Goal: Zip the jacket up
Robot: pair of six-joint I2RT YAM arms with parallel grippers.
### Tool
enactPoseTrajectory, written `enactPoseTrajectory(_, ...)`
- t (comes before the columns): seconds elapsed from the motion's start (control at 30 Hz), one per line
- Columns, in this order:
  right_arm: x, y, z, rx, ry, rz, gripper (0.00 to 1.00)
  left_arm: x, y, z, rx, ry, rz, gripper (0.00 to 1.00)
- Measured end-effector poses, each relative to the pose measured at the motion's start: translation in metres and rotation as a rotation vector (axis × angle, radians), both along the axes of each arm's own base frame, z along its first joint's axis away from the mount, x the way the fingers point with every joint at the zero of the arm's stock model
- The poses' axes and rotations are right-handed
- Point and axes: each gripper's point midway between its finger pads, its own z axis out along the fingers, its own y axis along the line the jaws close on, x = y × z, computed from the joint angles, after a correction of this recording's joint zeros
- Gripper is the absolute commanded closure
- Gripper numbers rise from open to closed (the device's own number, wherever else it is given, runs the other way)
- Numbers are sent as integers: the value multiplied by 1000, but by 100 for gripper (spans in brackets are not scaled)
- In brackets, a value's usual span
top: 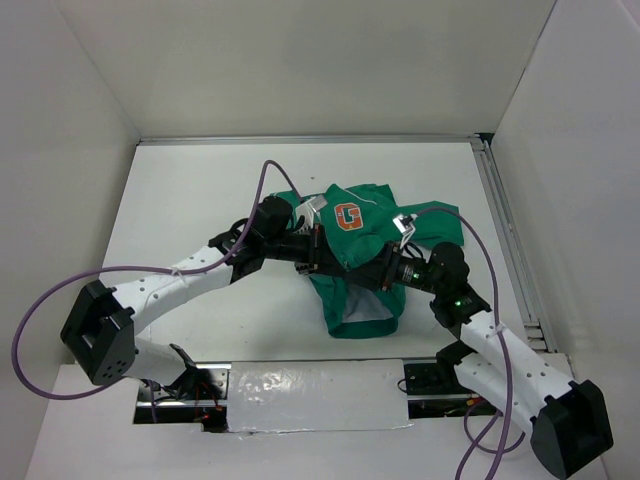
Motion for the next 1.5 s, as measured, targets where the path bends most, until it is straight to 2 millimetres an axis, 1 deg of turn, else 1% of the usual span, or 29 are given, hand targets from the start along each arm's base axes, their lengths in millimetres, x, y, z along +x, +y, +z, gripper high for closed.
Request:
enactPoseTrajectory(0.03,0,-1,0,0,-1,-6,61,0,0,0,0,-1,1,100)
enactPoseTrajectory(0.07,0,-1,1,0,-8,-9,62,0,0,0,0,-2,3,100)
enactPoseTrajectory(0.1,0,-2,2,1,-11,-14,69,1,0,0,1,-2,5,100)
enactPoseTrajectory(0.2,1,-3,2,-5,-20,-28,80,1,0,0,2,-3,7,100)
enactPoseTrajectory(0.23,1,-4,1,-10,-18,-29,81,1,0,0,2,-3,7,100)
enactPoseTrajectory(0.27,1,-4,0,-14,-13,-30,90,1,1,0,2,-3,7,100)
enactPoseTrajectory(0.3,1,-4,-2,-19,-10,-29,96,1,1,0,2,-3,8,100)
enactPoseTrajectory(0.33,1,-4,-3,-24,-6,-29,100,1,1,0,4,-4,9,100)
enactPoseTrajectory(0.6,2,-7,-15,-85,17,-48,100,0,3,-5,17,7,10,100)
enactPoseTrajectory(0.8,7,-12,-13,-139,-13,-83,100,0,5,-5,22,-24,-4,100)
enactPoseTrajectory(0.97,0,-9,-11,-140,-6,-29,100,-1,7,-13,55,-32,2,100)
enactPoseTrajectory(1.1,-6,-5,-5,-115,60,6,100,-7,5,-21,92,-28,1,100)
enactPoseTrajectory(1.23,-1,1,5,-115,161,20,100,-10,1,-22,100,-47,-2,100)
enactPoseTrajectory(1.33,7,3,3,-107,256,-17,100,-7,1,-24,107,-55,15,100)
enactPoseTrajectory(1.5,23,5,-5,-76,409,-124,100,-7,4,-35,121,-41,50,100)
